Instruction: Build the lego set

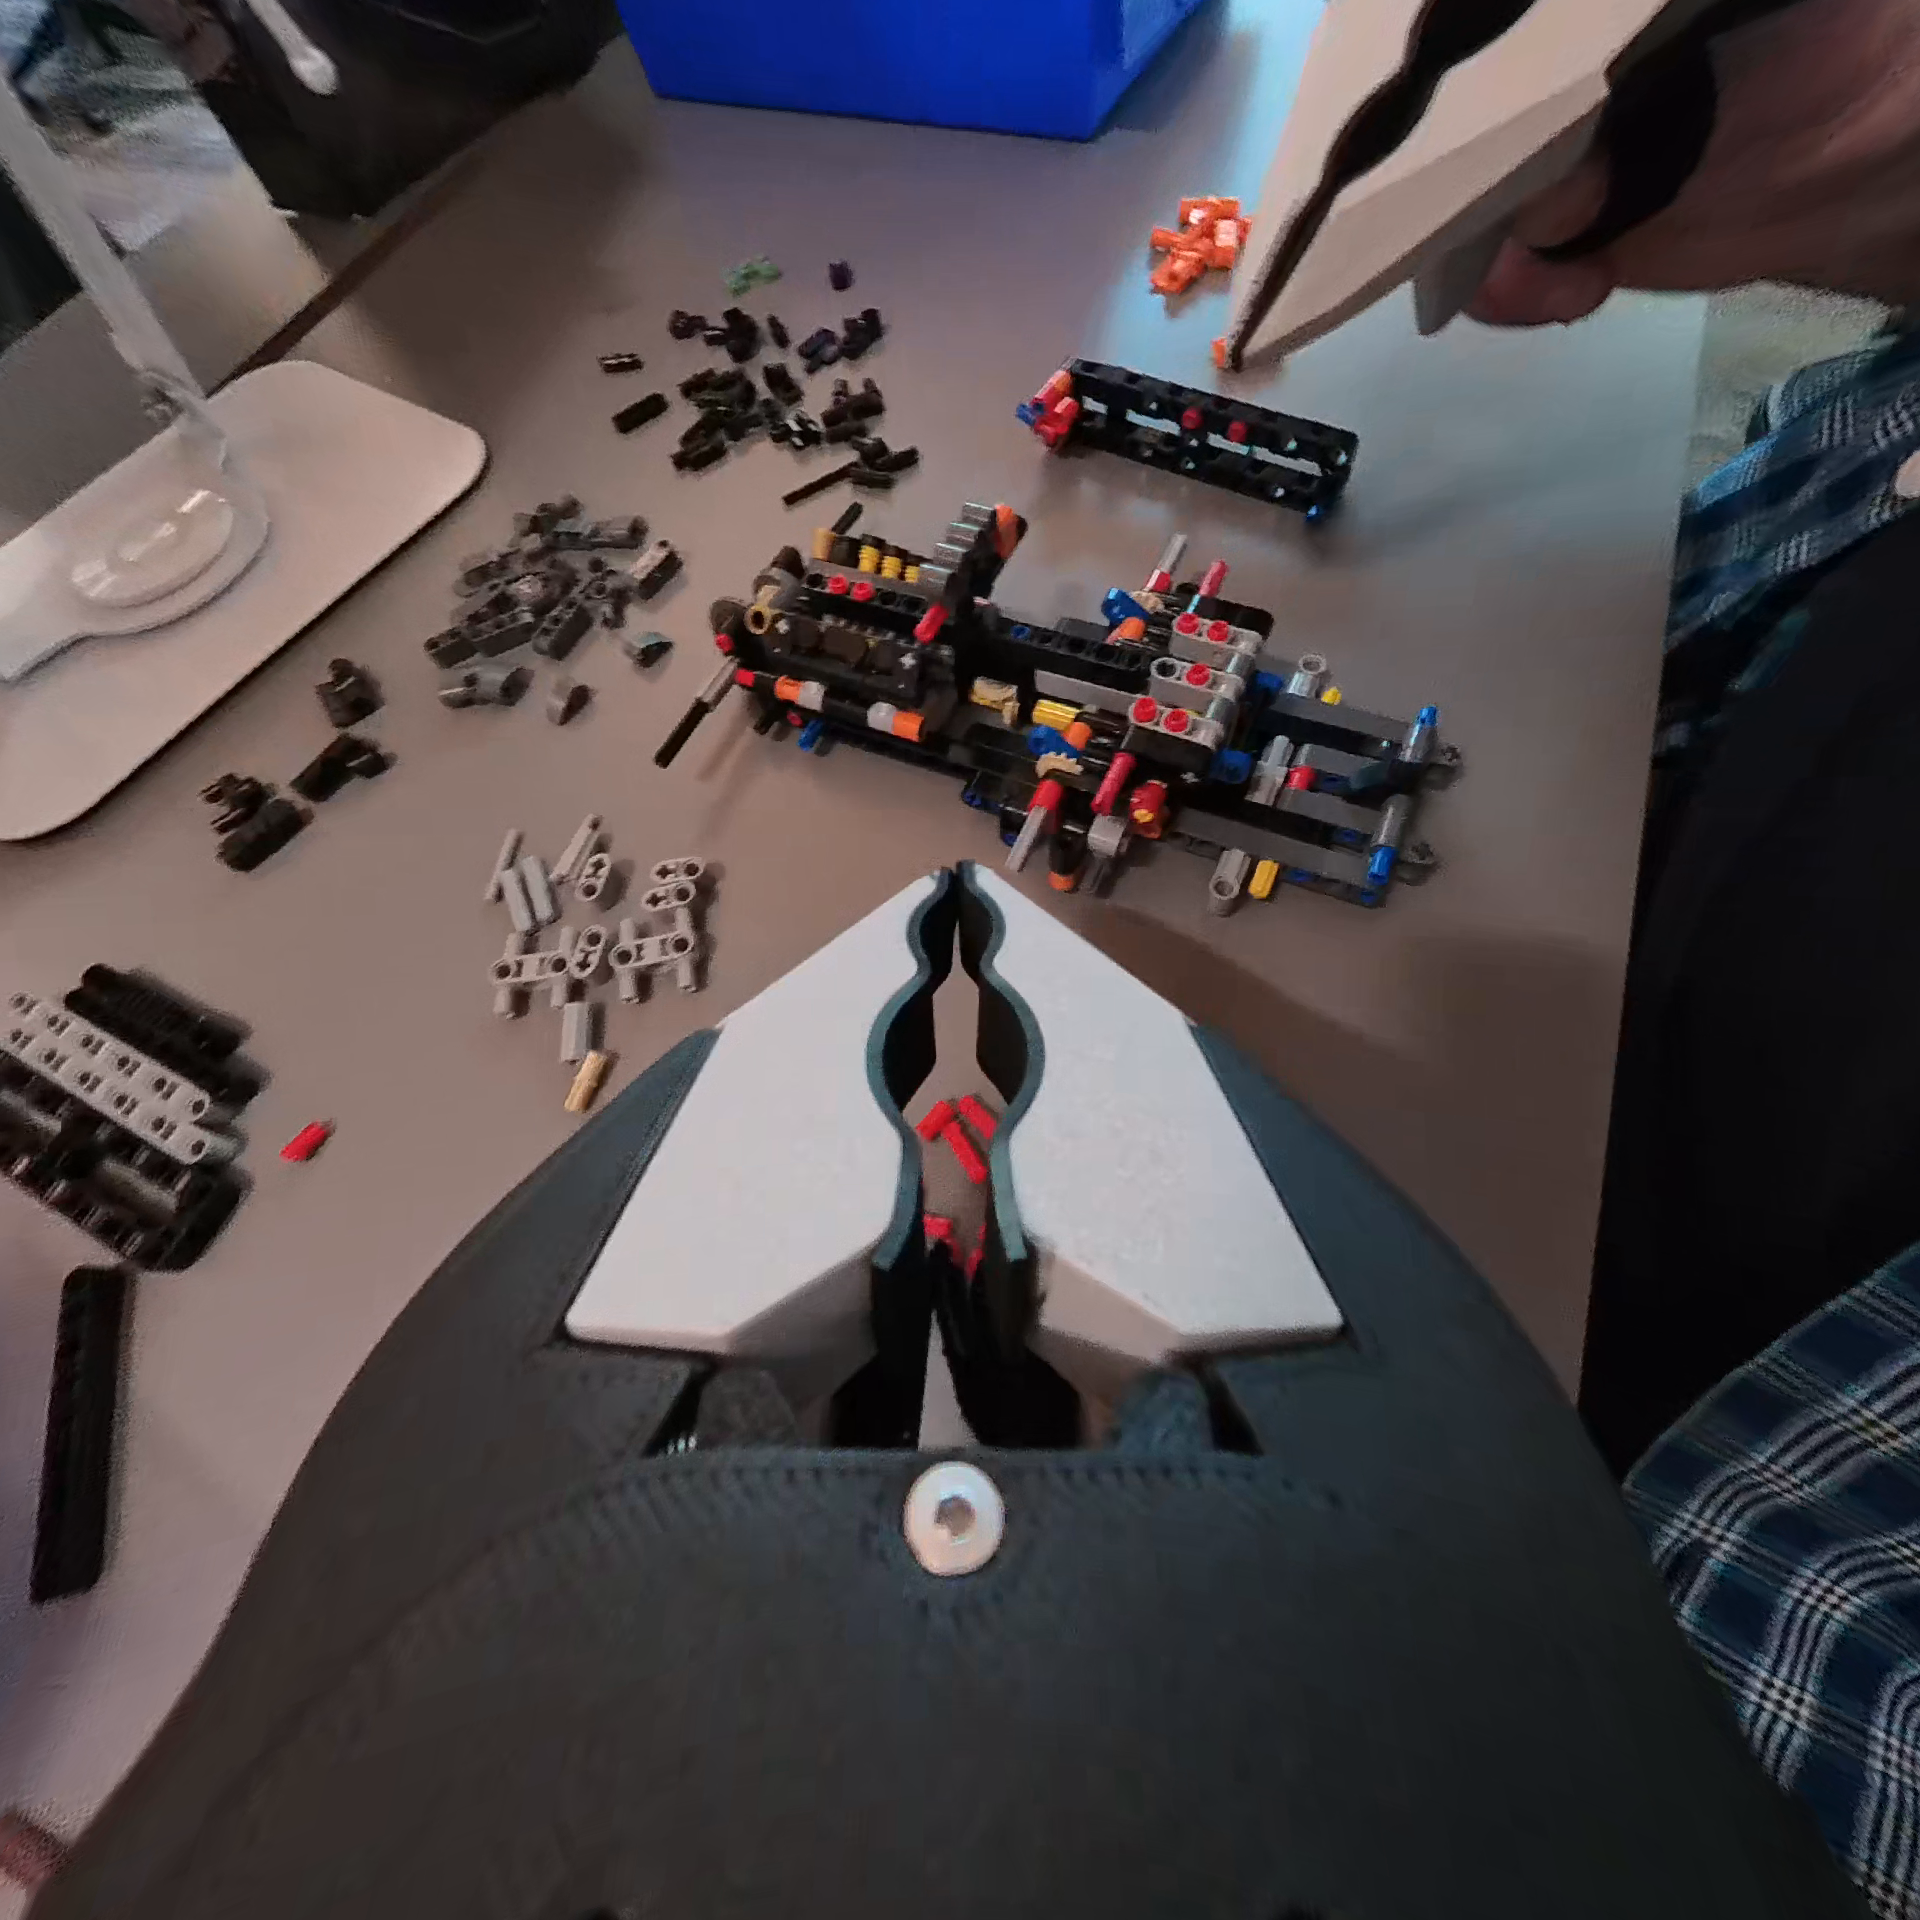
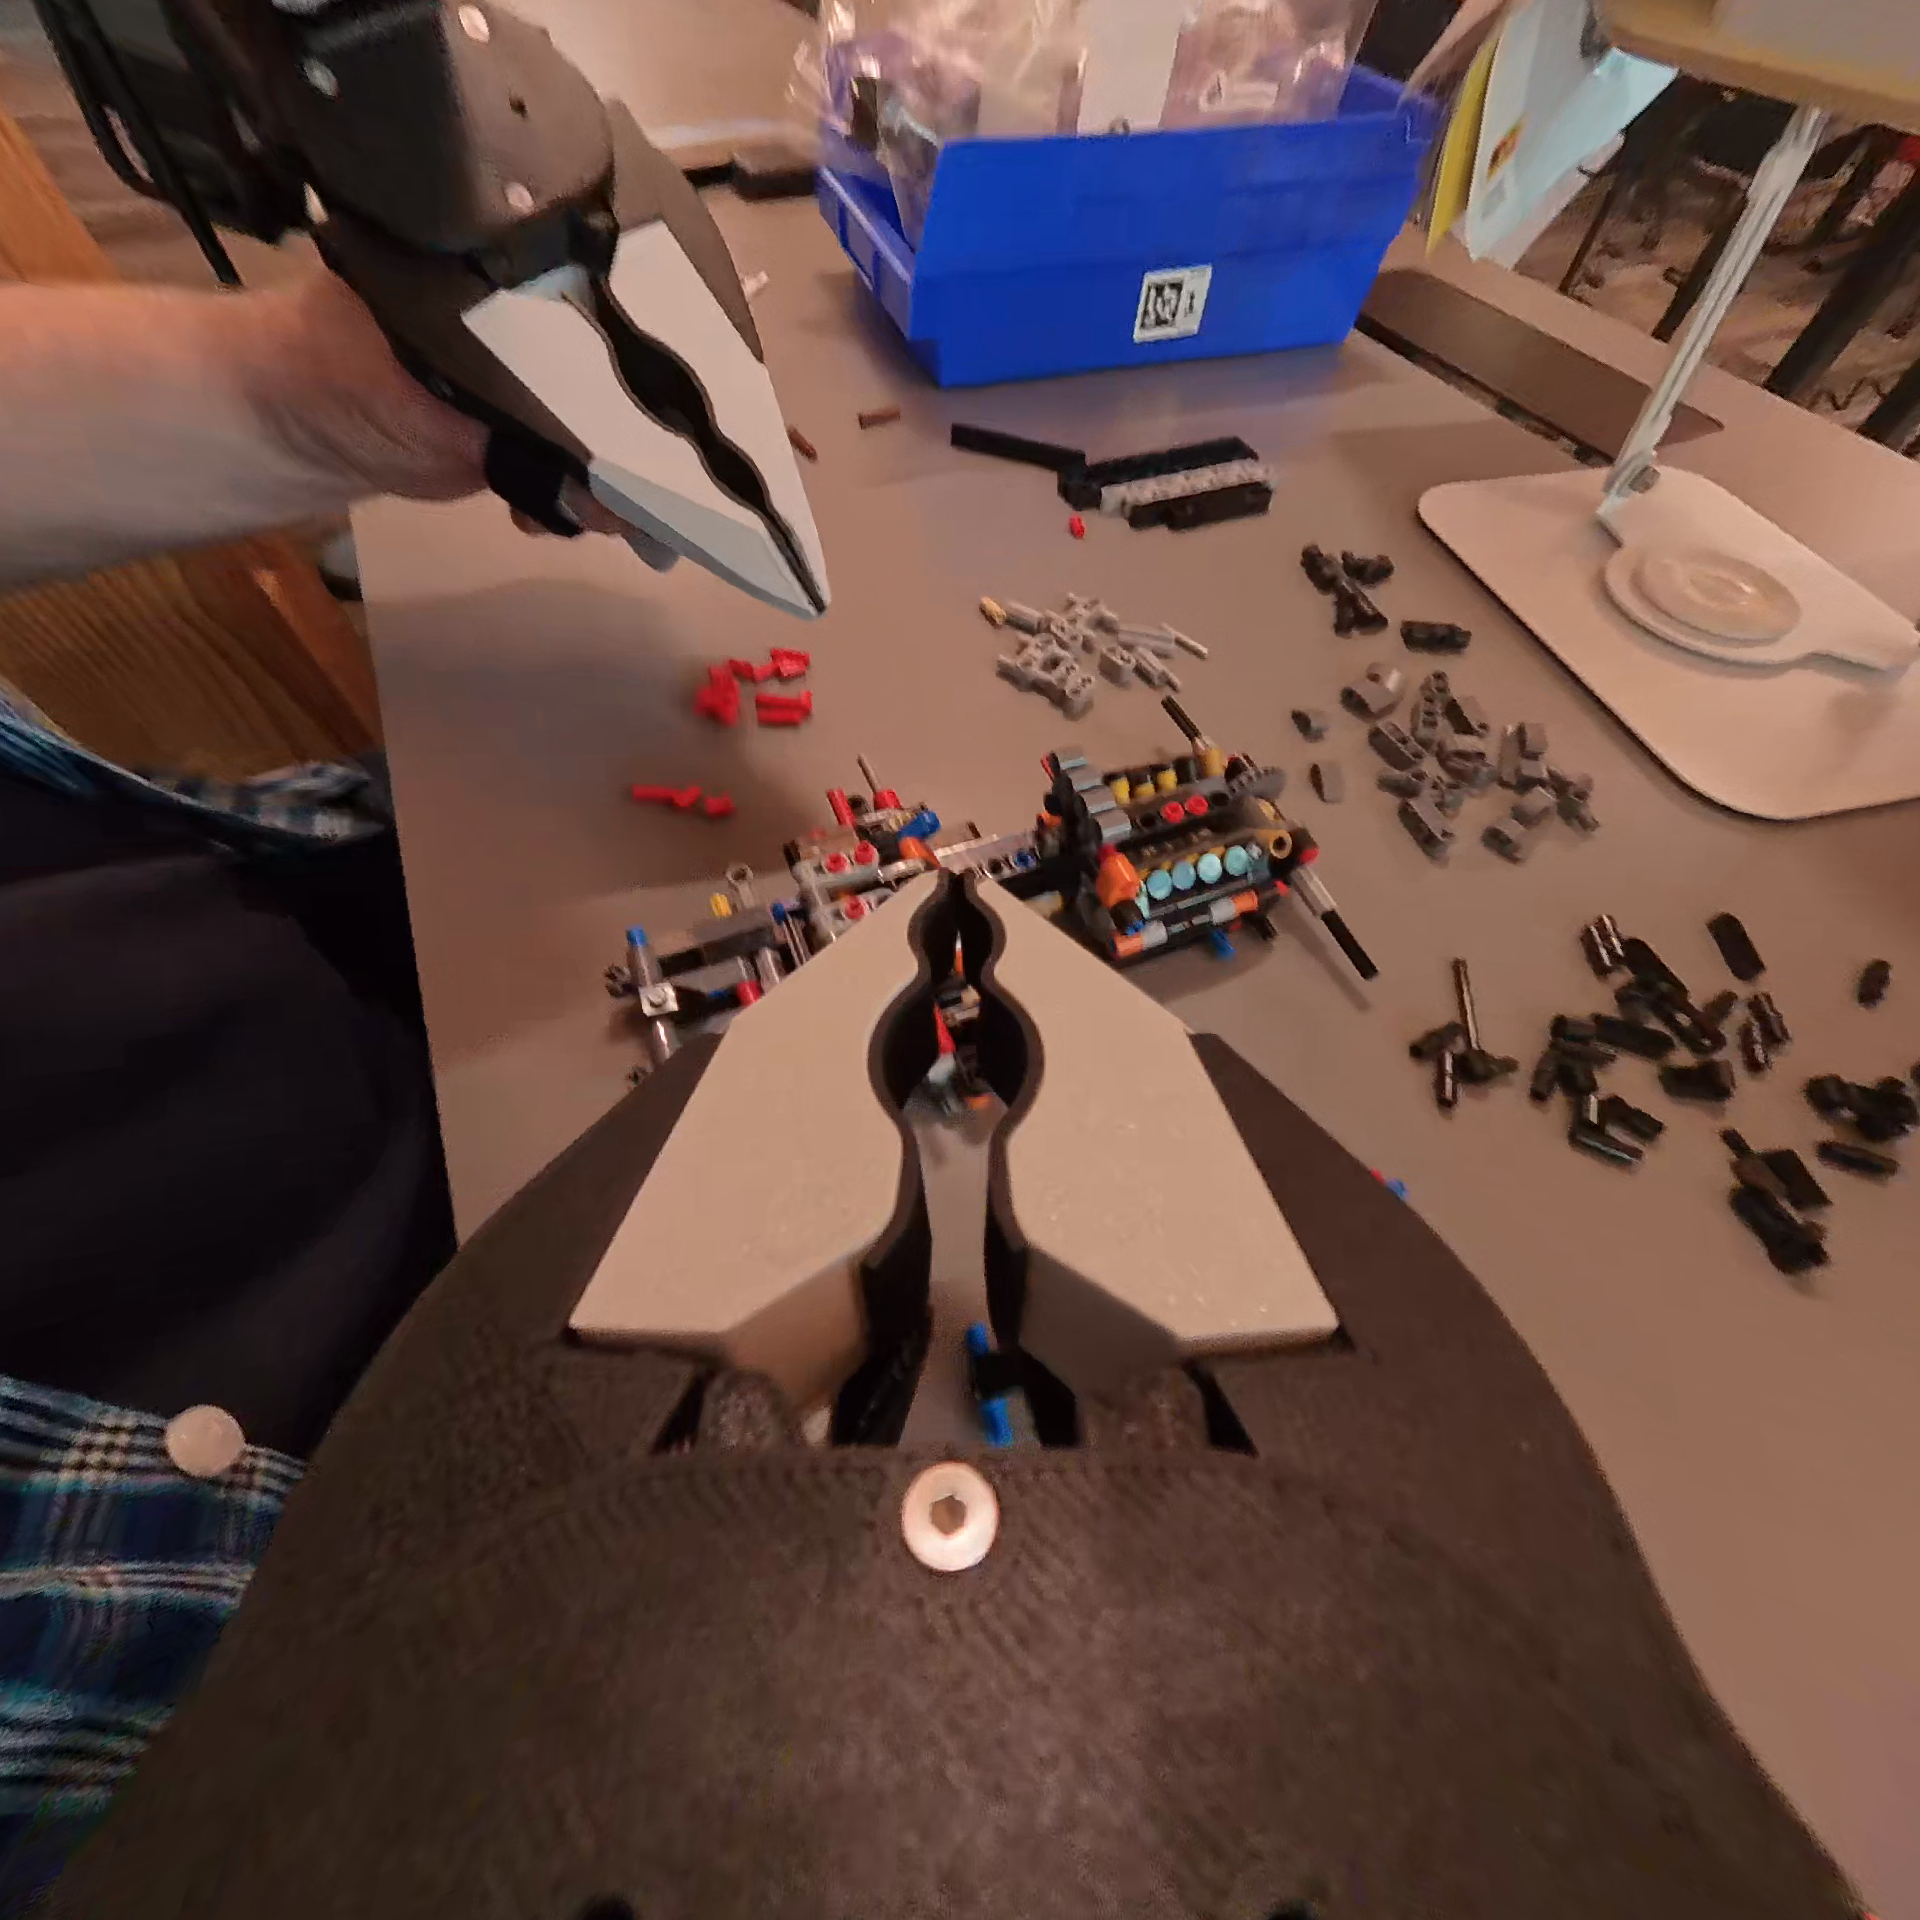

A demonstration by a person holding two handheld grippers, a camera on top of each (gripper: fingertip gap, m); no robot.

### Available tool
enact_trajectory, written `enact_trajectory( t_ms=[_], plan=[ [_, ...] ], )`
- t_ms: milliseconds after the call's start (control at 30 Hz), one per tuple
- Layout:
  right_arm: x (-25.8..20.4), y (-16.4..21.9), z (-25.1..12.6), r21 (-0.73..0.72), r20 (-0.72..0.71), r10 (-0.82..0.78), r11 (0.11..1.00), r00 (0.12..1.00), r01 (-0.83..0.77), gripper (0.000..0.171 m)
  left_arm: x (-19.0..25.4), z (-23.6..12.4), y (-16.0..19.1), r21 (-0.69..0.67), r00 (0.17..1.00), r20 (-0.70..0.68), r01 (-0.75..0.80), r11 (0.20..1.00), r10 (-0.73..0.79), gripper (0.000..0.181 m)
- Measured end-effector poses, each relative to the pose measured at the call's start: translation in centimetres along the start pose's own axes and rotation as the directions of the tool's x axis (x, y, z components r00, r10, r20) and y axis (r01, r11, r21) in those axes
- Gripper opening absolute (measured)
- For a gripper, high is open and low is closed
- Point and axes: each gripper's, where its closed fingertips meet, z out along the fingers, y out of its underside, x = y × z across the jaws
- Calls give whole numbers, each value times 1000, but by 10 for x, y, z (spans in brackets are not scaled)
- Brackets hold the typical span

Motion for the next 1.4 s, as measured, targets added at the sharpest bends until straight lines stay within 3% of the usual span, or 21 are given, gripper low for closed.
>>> enact_trajectory(
  t_ms=[300, 533, 967, 1400],
  plan=[
    [-2, 27, 3, -129, -4, -69, 989, 998, 68, 0, 16, 15, -5, -49, 991, -99, -93, 994, 88, 0],
    [-9, 30, 5, -122, 20, -78, 989, 997, 80, 0, 20, 16, 2, -43, 988, -123, -99, 994, 93, 0],
    [-8, 23, 4, -55, 5, -82, 995, 997, 82, 0, 5, 19, 5, -26, 996, -70, -50, 998, 48, 0],
    [-5, 22, 7, -83, -25, -113, 990, 993, 110, 0, -12, -18, 8, -52, 998, -4, -60, 997, 60, 0]
  ],
)
